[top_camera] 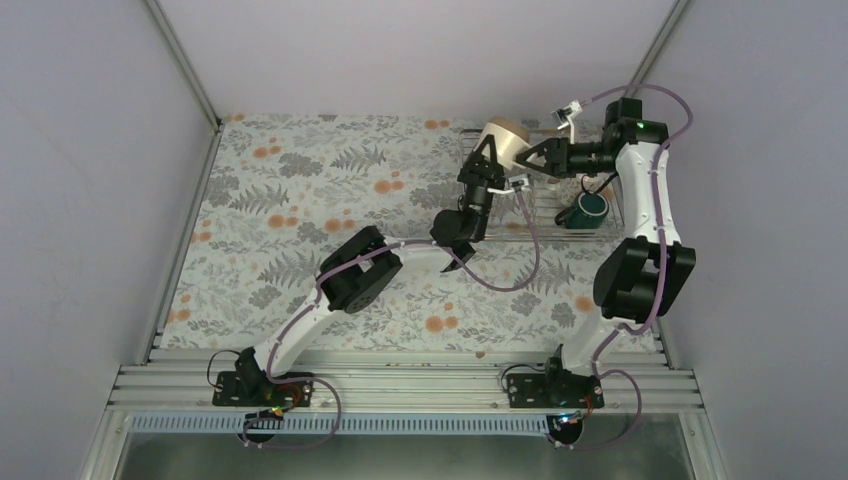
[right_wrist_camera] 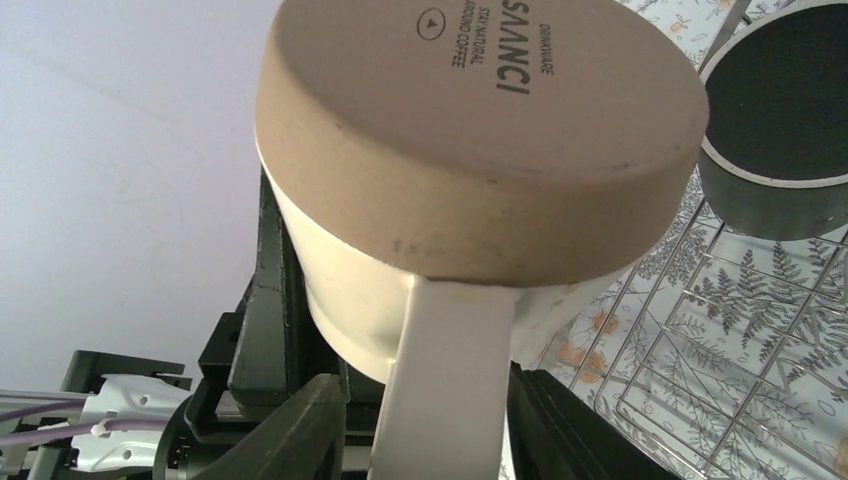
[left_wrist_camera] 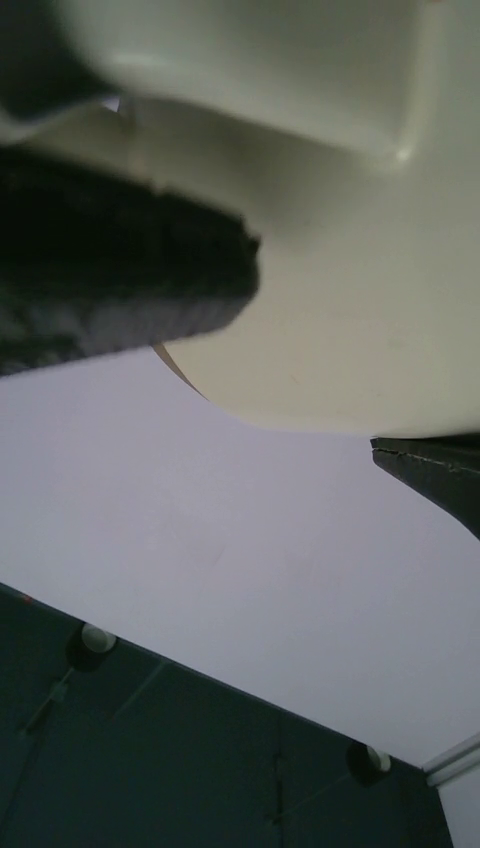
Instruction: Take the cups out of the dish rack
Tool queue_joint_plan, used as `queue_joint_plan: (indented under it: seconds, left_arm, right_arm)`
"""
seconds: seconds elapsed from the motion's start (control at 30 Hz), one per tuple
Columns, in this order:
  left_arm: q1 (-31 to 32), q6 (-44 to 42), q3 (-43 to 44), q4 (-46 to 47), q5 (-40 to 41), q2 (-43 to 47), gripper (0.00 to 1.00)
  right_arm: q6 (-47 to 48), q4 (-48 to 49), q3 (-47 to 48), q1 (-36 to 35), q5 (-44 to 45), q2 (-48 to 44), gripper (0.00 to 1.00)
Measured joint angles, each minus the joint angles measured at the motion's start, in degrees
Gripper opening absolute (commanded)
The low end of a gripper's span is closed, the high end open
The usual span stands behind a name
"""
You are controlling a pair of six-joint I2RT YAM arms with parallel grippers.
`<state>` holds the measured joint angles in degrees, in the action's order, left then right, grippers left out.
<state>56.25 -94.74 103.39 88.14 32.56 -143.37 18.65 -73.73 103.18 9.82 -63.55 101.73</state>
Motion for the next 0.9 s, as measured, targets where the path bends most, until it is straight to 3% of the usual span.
queue_joint_plan:
  seconds: [0.27,0.37,0.63,0.77,0.87,0.9]
  left_arm:
    - [-0.3,-1.8,0.0,0.0,0.1,0.1,0.02]
    - [-0.8,-2.8,-2.4,-0.1,0.3,1.0,0.02]
    - [-5.0,-3.1,-14.8,-2.9,5.0,11.8,0.02]
    - [-9.7,3.0,-16.7,-15.5,9.1,23.8,0.02]
    - [-14.5,14.0,-13.6,-36.7,10.4,33.2,0.02]
    - [-16.9,19.6,-9.6,-47.8,10.0,35.8,0.02]
  right_arm:
    - [1.0,0.0,0.0,0.0,-0.1,-1.3,0.81]
    - [1.1,-0.1,0.5,0.1,1.3,-2.1,0.99]
    - [3.3,2.4,5.0,0.1,17.1,-7.2,1.00]
    - [5.6,4.4,7.2,0.0,26.6,-9.8,1.00]
    - [7.6,5.9,8.8,-0.5,31.7,-10.0,1.00]
    - [8.4,6.4,9.0,-0.9,33.3,-9.9,1.00]
